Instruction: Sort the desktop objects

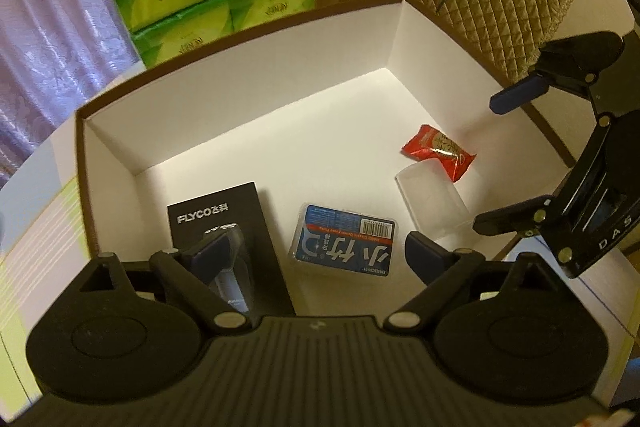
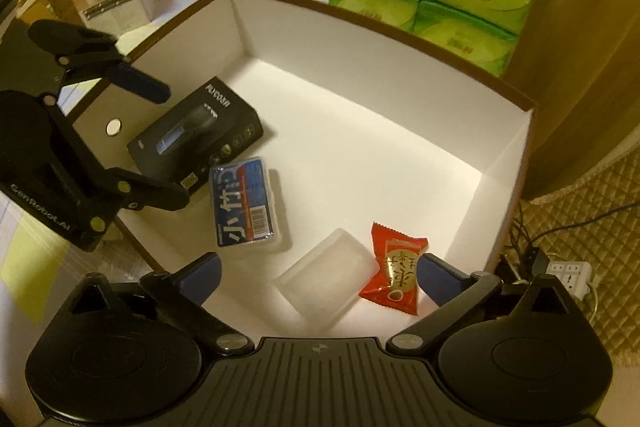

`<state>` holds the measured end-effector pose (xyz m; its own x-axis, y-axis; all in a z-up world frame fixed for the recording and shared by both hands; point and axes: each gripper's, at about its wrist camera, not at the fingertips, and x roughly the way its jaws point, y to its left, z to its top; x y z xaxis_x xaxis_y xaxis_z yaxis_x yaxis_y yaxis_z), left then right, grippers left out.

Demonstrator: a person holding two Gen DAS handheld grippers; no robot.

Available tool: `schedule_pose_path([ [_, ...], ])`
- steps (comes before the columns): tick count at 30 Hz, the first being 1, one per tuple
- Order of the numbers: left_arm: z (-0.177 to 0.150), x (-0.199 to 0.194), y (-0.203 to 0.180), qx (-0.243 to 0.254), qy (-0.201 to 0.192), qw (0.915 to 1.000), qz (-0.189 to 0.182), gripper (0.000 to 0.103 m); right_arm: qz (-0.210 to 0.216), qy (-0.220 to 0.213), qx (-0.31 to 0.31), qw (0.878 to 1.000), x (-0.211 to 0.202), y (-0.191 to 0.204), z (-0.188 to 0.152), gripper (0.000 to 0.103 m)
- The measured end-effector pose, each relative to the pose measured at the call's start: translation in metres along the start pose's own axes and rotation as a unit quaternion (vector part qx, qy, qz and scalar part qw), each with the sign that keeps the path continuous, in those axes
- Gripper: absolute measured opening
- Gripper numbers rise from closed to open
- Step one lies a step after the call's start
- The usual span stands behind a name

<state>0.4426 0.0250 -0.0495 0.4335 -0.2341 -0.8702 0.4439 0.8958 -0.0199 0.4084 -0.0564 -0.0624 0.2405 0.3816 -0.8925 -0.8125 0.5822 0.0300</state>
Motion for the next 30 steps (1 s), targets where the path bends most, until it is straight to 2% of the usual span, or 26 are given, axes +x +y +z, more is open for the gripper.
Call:
schedule_pose_path([
  [5, -0.006, -0.025, -0.003, -0.016, -0.019, 0.9995, 0.018, 0.097, -0.010, -0.031, 0.032, 0.999, -0.020, 0.003, -0.006, 0.101],
  [14, -0.031, -0.079, -0.007, -0.062, -0.064, 0.9943, 0.058, 0.097, -0.037, -0.087, 0.073, 0.993, -0.059, 0.026, -0.031, 0.101],
  [20, -0.064, -0.121, -0.015, -0.086, -0.098, 0.9869, 0.095, 0.097, -0.047, -0.121, 0.092, 0.987, -0.087, 0.050, -0.059, 0.101],
  [30, -0.123, -0.181, -0.051, -0.123, -0.144, 0.9735, 0.128, 0.097, -0.035, -0.163, 0.126, 0.978, -0.129, 0.085, -0.111, 0.101],
])
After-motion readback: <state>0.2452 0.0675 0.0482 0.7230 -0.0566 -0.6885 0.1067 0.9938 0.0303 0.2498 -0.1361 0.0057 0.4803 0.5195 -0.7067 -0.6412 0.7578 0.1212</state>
